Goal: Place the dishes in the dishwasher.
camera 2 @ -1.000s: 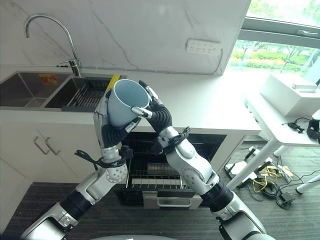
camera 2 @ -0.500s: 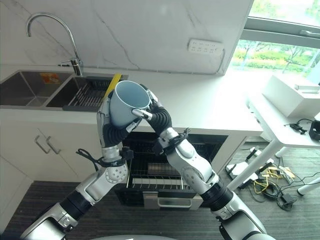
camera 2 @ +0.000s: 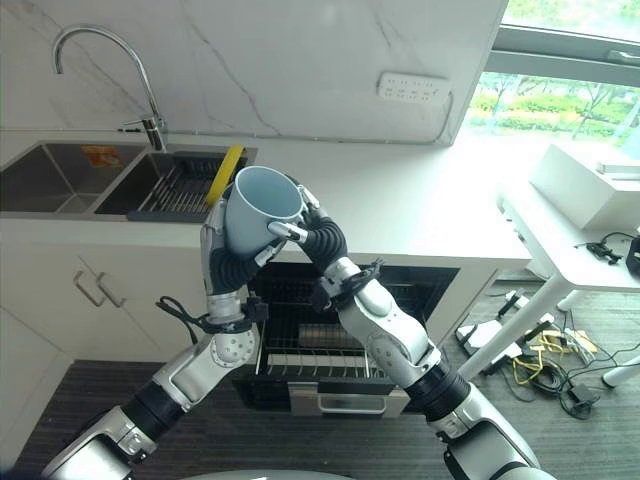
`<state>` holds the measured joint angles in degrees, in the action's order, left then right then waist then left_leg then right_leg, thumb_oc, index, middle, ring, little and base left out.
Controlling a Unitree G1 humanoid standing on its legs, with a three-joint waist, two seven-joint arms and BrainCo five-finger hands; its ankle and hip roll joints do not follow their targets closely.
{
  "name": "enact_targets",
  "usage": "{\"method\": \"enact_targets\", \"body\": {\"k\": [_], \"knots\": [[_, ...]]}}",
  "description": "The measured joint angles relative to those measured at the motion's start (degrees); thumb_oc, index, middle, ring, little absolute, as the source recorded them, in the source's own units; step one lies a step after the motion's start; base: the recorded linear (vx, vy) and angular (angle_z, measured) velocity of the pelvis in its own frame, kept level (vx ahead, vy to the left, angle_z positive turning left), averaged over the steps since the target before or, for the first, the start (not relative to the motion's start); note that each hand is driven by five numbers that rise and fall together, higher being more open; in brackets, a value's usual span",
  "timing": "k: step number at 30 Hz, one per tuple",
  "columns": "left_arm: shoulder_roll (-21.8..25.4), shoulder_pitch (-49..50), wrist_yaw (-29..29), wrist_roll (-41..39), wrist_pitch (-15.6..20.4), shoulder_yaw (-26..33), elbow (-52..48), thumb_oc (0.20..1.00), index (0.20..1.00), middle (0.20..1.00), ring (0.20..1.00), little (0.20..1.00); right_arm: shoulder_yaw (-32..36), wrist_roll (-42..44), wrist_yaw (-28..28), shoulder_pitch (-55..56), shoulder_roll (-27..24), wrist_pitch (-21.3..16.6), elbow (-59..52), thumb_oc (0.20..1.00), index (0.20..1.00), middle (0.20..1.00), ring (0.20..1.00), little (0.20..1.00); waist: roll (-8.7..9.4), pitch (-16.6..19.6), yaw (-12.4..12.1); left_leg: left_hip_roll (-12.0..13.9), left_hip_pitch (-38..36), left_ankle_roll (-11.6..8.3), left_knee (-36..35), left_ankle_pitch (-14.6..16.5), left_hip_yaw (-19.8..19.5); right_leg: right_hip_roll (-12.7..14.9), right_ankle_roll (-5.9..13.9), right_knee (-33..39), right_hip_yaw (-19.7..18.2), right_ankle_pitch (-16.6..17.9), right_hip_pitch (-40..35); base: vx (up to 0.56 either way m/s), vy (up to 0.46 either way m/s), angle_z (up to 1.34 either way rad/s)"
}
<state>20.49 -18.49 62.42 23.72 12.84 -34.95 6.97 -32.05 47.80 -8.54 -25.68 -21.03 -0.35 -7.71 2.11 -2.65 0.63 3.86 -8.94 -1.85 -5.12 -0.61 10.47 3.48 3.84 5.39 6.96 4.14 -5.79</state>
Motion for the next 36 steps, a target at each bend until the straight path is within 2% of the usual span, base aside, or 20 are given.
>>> {"method": "enact_targets", "body": {"k": [7,14,18,22,26,29,36], "knots": [[0.16,0.0,0.93,0.64,-0.98,-0.97,0.0,0.2,0.2,0.2,0.2,0.2,-0.47,-3.99,-1.18,0.0,-0.08,0.05,-0.02,1.0,1.0,1.0,1.0,1.0,0.0,0.0,-0.01,0.0,0.0,0.0,0.0,0.0,0.0,0.0,0.0,0.0,-0.02,0.0,0.0,0.0,0.0,0.0],[0.74,-0.02,2.02,3.24,-3.0,-1.17,0.01,0.2,0.2,0.2,0.2,0.2,-0.83,-3.97,-1.37,-0.02,-0.01,0.57,-0.02,1.0,1.0,1.0,1.0,1.0,-0.11,-0.07,-0.02,0.0,0.02,0.0,0.0,0.0,-0.01,0.0,-0.01,0.01,0.0,-0.01,0.0,0.0,0.0,0.0],[1.32,-0.09,2.36,6.7,-6.07,-1.34,0.02,0.2,0.2,0.2,0.2,0.2,-1.06,-3.96,-2.04,-0.18,0.07,1.17,-0.01,1.0,1.0,1.0,1.0,1.0,-0.19,-0.12,-0.04,0.01,0.03,0.0,0.0,0.0,-0.03,0.0,-0.01,0.0,0.0,-0.01,0.01,0.0,0.0,0.0],[1.51,-0.24,3.4,7.52,-7.47,-1.7,0.36,0.2,0.2,0.2,0.2,0.2,-1.31,-3.96,-2.68,-0.59,0.45,2.04,-0.01,1.0,1.0,1.0,1.0,1.0,-0.4,-0.25,-0.13,0.0,0.02,0.0,0.0,0.0,-0.03,0.0,-0.01,0.0,-0.02,-0.01,0.0,0.0,0.0,0.0],[1.74,-0.31,6.64,10.15,-10.5,-2.18,1.01,0.2,0.2,0.2,0.2,0.2,-3.25,-3.88,-3.65,-2.12,0.46,2.34,0.71,1.0,1.0,1.0,1.0,1.0,-0.41,-0.25,-0.28,-0.01,-0.02,0.0,0.0,0.0,-0.04,0.0,-0.02,0.0,0.0,-0.01,-0.03,0.0,0.0,0.0],[1.76,-1.94,8.73,11.77,-11.01,-3.29,1.16,0.2,0.2,0.2,0.2,0.2,-6.02,-3.83,-3.72,-2.83,1.01,2.53,2.55,1.0,1.0,1.0,1.0,1.0,-0.39,-0.24,-1.22,-0.01,-0.03,0.0,0.0,0.0,-0.15,0.0,-0.02,-0.01,0.08,-0.02,-0.1,0.0,0.0,0.0],[1.36,-2.56,10.6,13.41,-11.2,-3.33,2.67,0.2,0.2,0.2,0.2,0.2,-6.1,-3.74,-3.87,-3.33,1.54,2.55,2.98,1.0,1.0,1.0,1.0,1.0,-0.36,-0.21,-1.38,-0.02,-0.13,0.0,0.0,0.0,-0.23,0.0,-0.03,-0.02,0.08,-0.02,-0.23,0.0,0.001,0.0]]}}
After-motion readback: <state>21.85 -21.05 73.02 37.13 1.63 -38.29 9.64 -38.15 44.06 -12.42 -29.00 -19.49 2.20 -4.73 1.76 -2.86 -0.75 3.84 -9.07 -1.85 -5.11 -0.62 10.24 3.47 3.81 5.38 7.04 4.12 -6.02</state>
